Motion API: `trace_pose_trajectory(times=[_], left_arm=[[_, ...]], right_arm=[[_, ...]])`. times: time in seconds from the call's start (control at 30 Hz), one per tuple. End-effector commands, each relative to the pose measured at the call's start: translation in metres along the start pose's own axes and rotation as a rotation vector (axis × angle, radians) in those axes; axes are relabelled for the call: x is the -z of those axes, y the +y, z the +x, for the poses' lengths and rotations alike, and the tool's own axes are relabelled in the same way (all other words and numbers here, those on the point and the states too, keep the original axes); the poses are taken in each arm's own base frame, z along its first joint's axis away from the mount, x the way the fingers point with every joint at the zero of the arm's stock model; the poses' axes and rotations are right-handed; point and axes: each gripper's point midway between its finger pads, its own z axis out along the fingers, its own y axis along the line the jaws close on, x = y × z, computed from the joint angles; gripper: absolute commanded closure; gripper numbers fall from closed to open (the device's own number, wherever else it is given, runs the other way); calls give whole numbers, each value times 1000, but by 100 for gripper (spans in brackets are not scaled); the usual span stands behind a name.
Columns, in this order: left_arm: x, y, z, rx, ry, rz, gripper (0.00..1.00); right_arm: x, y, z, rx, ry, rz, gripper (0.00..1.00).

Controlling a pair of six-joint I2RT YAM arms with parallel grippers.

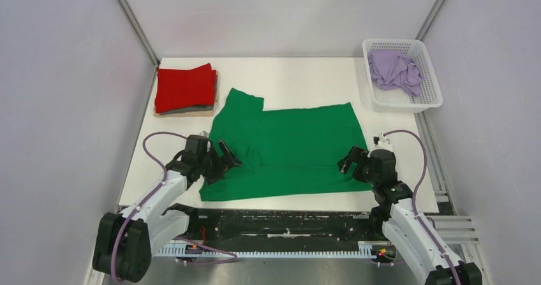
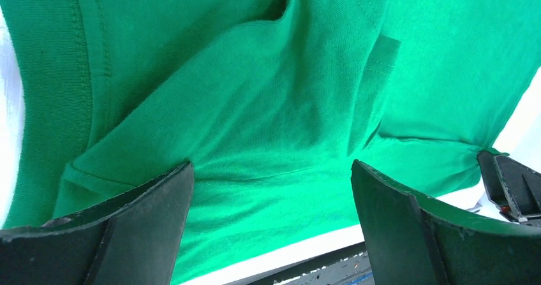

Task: Fold and stack the t-shirts
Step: Fold the flattened tshirt in 1/3 of the way

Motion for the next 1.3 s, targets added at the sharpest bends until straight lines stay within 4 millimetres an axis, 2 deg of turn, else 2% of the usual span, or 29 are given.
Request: trace_pose_trajectory(times=[0.0, 0.2, 0.33, 0.6, 0.7, 0.77, 0.87, 0.97, 1.1, 1.27], left_arm=[[5, 32, 11, 7, 29, -159, 0], [5, 25, -13, 12, -68, -162, 0], [2, 16, -20, 13, -79, -141, 0], [6, 28, -17, 15, -79, -197, 0], [3, 29, -10, 20, -62, -172, 0], [1, 29, -7, 25, -60, -158, 0], [3, 29, -8, 18, -61, -157, 0], [6, 24, -10, 10, -71, -138, 0], [15, 5, -22, -11, -106, -81, 0], [38, -24, -48, -47, -191, -21, 0]], right_arm=[[15, -33, 74, -13, 266, 131, 2], [35, -26, 80, 89, 346, 158, 2], [45, -32, 91, 123, 408, 183, 2], [52, -29, 84, 141, 407, 192, 2], [46, -24, 81, 146, 378, 156, 2], [38, -12, 73, 126, 324, 102, 2], [32, 10, 44, 104, 195, 25, 2], [34, 24, 10, 120, 88, 12, 2], [39, 42, -28, 139, -29, -15, 2], [41, 56, -57, 161, -123, -40, 2]])
